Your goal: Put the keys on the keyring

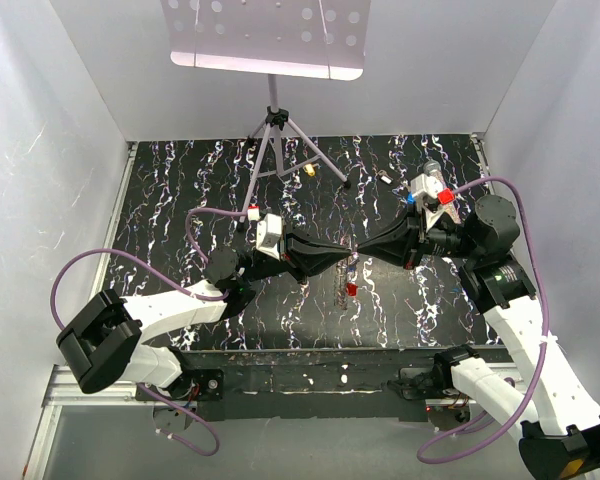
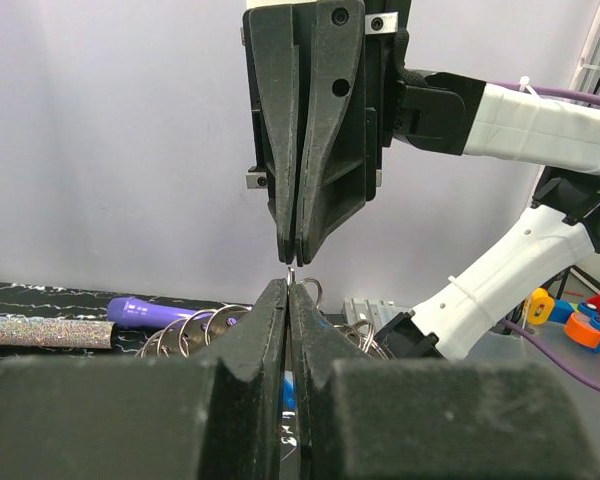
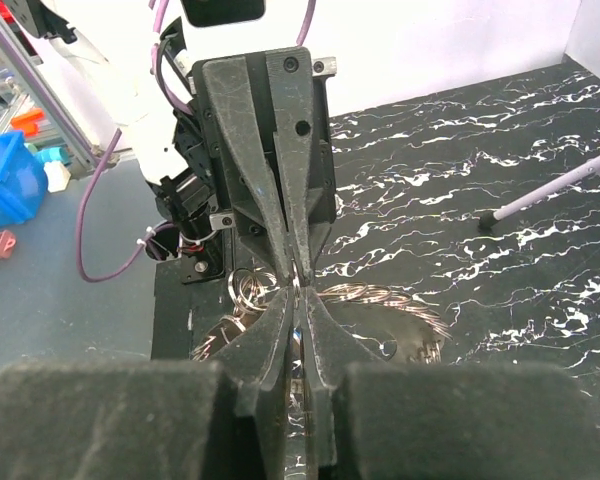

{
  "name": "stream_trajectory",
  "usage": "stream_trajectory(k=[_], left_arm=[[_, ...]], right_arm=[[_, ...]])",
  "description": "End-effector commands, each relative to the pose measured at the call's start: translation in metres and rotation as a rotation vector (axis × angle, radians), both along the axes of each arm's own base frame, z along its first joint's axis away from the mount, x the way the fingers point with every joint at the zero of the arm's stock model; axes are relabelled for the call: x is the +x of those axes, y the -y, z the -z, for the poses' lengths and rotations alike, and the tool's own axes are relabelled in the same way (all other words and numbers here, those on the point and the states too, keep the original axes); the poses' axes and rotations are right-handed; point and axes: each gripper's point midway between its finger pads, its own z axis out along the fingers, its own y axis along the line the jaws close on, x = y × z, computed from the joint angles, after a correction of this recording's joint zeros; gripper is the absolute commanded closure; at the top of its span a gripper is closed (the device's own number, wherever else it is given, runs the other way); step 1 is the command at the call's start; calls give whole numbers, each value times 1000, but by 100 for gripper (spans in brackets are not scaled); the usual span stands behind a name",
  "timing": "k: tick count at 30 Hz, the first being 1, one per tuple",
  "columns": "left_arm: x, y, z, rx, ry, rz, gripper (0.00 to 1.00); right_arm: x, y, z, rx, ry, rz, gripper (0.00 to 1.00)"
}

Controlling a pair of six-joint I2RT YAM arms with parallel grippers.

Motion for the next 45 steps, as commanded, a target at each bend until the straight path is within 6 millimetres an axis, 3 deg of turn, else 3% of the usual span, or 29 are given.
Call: stream_trajectory(k=[1, 24, 45], left_arm=[[-6, -9, -25, -73, 44, -8, 100], [-8, -9, -29, -92, 45, 12, 100], [-8, -6, -25, -81, 33, 25, 100]], right_arm=[[-8, -1, -5, 4, 38, -46, 88], [-9, -6, 3, -5, -3, -78, 87], [-11, -8, -5, 10, -1, -94, 85]])
